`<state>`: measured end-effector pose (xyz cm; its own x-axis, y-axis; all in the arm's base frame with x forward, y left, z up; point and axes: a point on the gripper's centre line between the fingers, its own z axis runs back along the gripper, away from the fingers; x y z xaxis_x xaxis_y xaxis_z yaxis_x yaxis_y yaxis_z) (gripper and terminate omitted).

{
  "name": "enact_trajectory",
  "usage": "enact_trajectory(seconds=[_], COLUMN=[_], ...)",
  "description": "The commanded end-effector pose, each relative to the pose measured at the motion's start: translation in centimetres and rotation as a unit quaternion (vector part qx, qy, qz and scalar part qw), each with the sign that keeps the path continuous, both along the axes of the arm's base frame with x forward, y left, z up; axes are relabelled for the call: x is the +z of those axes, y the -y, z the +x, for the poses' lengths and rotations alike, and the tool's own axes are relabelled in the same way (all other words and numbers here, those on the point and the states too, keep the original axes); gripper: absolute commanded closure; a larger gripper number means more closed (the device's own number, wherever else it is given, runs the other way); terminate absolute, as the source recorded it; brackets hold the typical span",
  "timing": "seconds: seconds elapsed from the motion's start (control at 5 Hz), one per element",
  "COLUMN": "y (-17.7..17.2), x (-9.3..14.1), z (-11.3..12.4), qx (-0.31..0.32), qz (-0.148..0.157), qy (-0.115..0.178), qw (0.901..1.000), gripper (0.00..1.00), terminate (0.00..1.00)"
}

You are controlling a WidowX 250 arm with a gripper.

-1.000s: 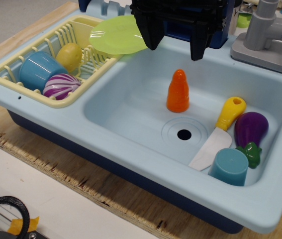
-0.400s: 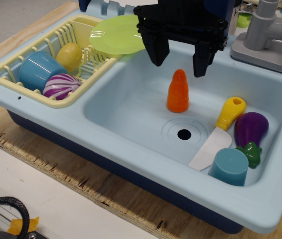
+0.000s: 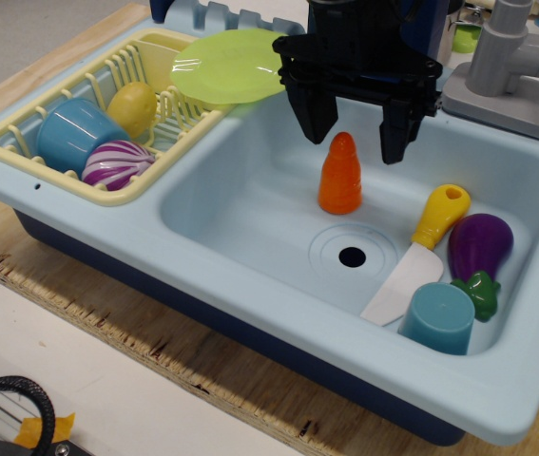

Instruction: Put carrot on plate

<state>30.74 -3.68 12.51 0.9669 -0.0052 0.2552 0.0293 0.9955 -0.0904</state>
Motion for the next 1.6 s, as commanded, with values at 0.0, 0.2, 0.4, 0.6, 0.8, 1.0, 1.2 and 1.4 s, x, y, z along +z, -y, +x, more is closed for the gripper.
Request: enact_trajectory(seconds=[0.0,0.2,0.4,0.6,0.8,1.0,1.2,1.4], y=[-1.0,-1.2,-1.3,-1.5,-1.4,-0.9,0.0,0.9], x=[0.1,-0.6,-1.4,-2.5,-2.4,-1.5,0.5,2.7], z=[0.9,0.9,1.0,1.1,1.1,0.4,-0.3,-0.8], qx=[0.012,0.018,0.011,0.005,0.01,0.022,0.03,0.04], qz=[0.015,0.014,0.005,-0.01,-0.007,0.0,0.016,0.041], qy=[0.006,-0.003,-0.01,-0.008,-0.018,-0.016,-0.013,-0.006], qw=[0.9998,0.9997,0.9999,0.9999,0.9998,0.9996,0.9993,0.9984], gripper=[0.0,0.0,0.0,1.0,1.0,1.0,1.0,1.0], terminate=[0.0,0.0,0.0,0.0,0.0,0.0,0.0,0.0])
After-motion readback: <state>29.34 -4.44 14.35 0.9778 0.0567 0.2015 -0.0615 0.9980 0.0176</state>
